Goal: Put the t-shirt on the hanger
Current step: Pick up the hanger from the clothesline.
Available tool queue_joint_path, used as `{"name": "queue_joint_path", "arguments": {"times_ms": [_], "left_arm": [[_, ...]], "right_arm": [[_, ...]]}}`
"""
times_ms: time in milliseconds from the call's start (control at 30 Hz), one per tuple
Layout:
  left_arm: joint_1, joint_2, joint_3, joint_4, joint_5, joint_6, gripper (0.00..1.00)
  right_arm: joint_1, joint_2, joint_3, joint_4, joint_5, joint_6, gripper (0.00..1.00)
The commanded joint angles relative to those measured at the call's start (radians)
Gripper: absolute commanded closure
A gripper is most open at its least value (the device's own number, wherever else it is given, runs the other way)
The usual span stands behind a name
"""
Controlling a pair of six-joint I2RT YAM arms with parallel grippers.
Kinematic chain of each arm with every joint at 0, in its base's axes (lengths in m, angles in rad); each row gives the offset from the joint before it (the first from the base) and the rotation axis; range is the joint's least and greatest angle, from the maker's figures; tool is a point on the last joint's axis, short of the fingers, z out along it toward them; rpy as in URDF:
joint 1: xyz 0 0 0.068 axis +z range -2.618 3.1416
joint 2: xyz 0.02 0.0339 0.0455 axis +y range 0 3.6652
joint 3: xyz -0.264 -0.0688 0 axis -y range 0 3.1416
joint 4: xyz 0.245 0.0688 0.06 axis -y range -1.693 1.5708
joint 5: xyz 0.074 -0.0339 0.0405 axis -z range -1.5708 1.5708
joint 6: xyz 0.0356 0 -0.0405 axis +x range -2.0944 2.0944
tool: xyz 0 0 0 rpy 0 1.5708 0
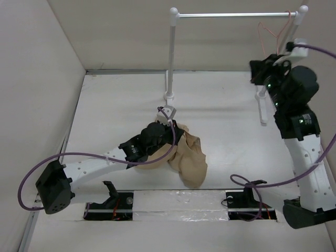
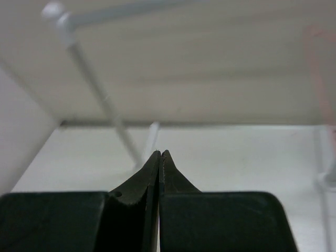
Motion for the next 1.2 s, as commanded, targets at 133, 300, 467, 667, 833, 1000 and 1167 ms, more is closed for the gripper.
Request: {"name": "queue_joint_path", "arguments": {"times_ms": [133,300,467,667,833,1000,1167], "left_arm": [[-0.013,-0.085,-0.042,0.068,0.047,0.004,1.00],[-0.013,-0.094,-0.068,0.099,0.093,0.017,1.00],[-0.013,-0.087,-0.075,0.100,0.104,0.018,1.00],[-0.013,-0.084,-0.077,0.099,0.117,0.011,1.00],[-0.013,-0.078,-0.085,0.097,0.110,0.008,1.00],[-0.013,-0.075,-0.077,0.085,0.110,0.006,1.00],[-0.013,-0.067,-0.068,0.082,0.107,0.001,1.00]], "right_arm": [[-0.422,0.211,0.284,-0.027,-0.094,0.049,0.96],[-0.543,0.286,0.290,0.005,-0.095,0.063,0.26],[-0.583,0.421,0.365,-0.069,-0.106,-0.002,0.22],[-0.583,0.516,0.370,-0.035,-0.116,-0.016,0.28],[-0.571,0.592,0.390,-0.041,-0.118,-0.046,0.32],[-0.571,0.604,0.358,0.012,-0.120,-0.043,0.48],[-0.571,0.598,0.353,0.029,-0.116,-0.043,0.73]]}}
